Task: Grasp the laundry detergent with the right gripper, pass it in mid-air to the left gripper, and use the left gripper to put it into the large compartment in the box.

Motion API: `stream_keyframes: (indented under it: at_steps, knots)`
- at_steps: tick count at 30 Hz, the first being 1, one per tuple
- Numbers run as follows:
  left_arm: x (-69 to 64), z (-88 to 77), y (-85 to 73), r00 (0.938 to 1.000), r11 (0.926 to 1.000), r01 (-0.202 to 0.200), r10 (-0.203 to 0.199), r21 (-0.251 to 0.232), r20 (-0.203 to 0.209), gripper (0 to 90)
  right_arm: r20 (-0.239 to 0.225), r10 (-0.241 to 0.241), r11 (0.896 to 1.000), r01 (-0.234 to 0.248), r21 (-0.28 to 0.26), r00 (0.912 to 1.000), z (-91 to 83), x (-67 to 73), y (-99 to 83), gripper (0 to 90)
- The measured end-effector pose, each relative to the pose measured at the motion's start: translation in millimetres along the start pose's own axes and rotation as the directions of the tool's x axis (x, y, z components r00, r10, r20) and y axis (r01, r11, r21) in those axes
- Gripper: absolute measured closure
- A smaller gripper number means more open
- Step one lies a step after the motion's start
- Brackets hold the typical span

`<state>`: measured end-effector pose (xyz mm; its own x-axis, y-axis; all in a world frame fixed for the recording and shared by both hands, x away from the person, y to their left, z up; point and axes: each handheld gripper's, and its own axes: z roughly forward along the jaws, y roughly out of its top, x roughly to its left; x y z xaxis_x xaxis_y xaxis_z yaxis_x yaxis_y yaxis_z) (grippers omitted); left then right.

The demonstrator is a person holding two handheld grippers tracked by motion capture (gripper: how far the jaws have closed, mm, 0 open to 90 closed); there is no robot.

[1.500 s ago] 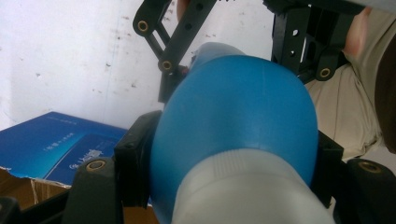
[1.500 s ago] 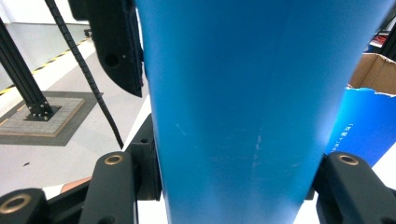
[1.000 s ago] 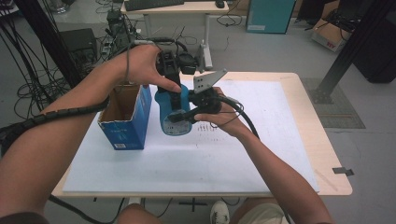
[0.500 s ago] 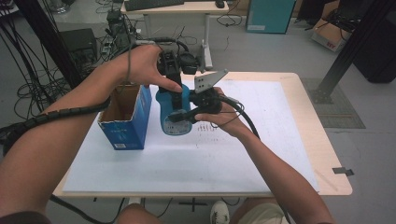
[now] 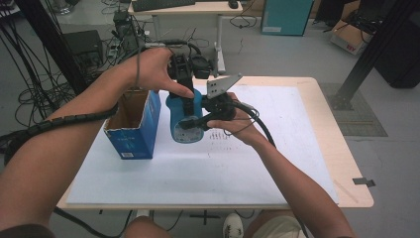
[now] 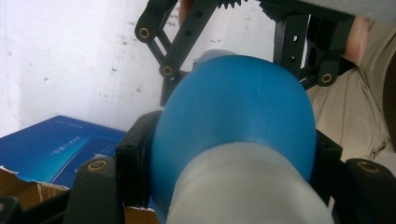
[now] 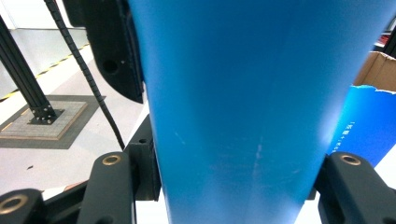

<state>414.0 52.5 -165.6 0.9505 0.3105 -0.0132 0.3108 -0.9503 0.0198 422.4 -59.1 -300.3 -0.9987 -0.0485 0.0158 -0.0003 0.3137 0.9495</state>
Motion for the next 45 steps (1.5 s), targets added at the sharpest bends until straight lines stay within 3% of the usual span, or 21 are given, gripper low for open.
stream_keyframes:
  at_steps: [1,2,13,16,30,31,34,35,45]
  knots:
    - [-0.2,0.1,-0.3,1.0000,1.0000,0.000,0.000,-0.002,-0.003,35.7,0.002,0.001,1.000,-0.001,-0.002,1.0000,0.1,0.1,0.2,42.7]
    - [-1.8,1.2,-0.6,0.9996,0.9993,0.027,-0.027,-0.024,-0.002,35.7,0.003,-0.002,1.000,0.002,-0.004,1.0000,0.4,-0.1,0.3,42.7]
    - [-1.3,1.4,-2.9,0.9998,0.9997,0.020,-0.020,-0.016,-0.004,35.8,0.005,-0.004,1.000,0.004,-0.003,1.0000,2.3,0.1,0.8,42.6]
    - [0.1,0.9,-3.0,1.0000,1.0000,0.002,-0.002,-0.003,-0.008,35.9,0.003,-0.007,1.000,0.007,-0.004,1.0000,3.0,-0.2,0.7,42.5]
    - [-1.2,0.6,-3.8,0.9998,0.9998,0.017,-0.017,-0.009,-0.003,35.9,-0.005,0.005,1.000,-0.005,-0.006,1.0000,2.9,1.3,1.4,42.4]
    - [-1.3,0.5,-3.7,0.9999,0.9998,0.015,-0.015,-0.009,-0.005,35.9,-0.006,-0.013,1.000,0.013,-0.001,0.9999,2.5,0.1,1.2,42.4]
    - [-1.0,-0.5,-3.2,1.0000,1.0000,0.001,-0.001,-0.001,-0.009,35.9,0.005,-0.009,1.000,0.009,0.001,0.9999,2.3,0.9,1.7,42.4]
    - [2.6,-3.6,-2.0,0.9983,0.9974,-0.056,0.056,0.047,-0.017,35.9,0.006,-0.010,1.000,0.010,0.001,0.9999,2.1,0.8,1.8,42.4]
    - [1.6,-3.2,-1.0,0.9982,0.9970,-0.056,0.057,0.053,-0.018,35.9,-0.001,-0.018,1.000,0.018,0.004,0.9998,1.1,0.6,1.5,42.3]
